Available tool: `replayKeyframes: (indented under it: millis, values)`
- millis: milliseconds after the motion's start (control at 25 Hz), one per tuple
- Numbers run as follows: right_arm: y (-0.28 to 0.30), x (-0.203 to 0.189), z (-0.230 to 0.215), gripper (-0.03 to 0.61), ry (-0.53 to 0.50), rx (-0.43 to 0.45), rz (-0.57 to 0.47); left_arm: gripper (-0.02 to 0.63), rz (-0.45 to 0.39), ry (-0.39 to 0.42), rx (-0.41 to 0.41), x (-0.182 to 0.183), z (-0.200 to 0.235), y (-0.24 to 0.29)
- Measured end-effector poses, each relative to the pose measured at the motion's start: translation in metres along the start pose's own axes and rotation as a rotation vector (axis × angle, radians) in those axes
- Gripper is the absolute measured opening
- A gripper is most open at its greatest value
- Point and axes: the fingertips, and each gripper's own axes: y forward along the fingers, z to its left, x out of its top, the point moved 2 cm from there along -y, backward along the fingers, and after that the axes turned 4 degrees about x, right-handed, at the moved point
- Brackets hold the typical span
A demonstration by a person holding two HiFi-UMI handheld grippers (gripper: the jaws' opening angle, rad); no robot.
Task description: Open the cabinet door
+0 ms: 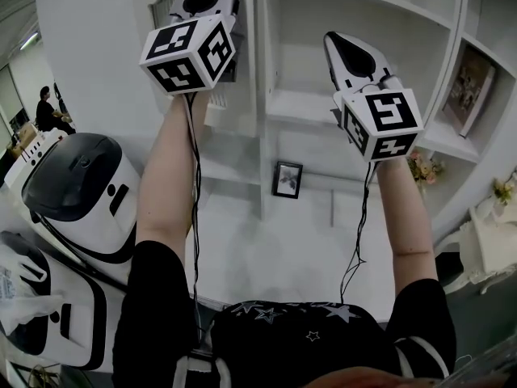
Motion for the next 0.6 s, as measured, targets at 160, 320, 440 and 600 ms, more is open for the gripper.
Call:
replayKeyframes:
  millis: [160,320,440,600]
  values:
    - [0.01,0.022,0.029,0.005,0.004,-0.011,-0.019,0.08,0.002,-0.055,-0.082,0.018,0.007,-0.018]
    - [0.023,0.035,0.062,0.005,0.002,-0.008,-0.009,0.08,0.004,-0.096,-0.155,0.032,0.013,-0.031]
    - [0.03,0.044,0.083,0.005,-0.017,-0.018,0.005,0.08,0.0,-0.131,-0.193,0.041,0.02,-0.041]
    - [0.035,0.057,0.098,0.005,0.012,-0.05,0.015,0.08,-0.003,-0.159,-0.231,0.055,0.029,-0.053]
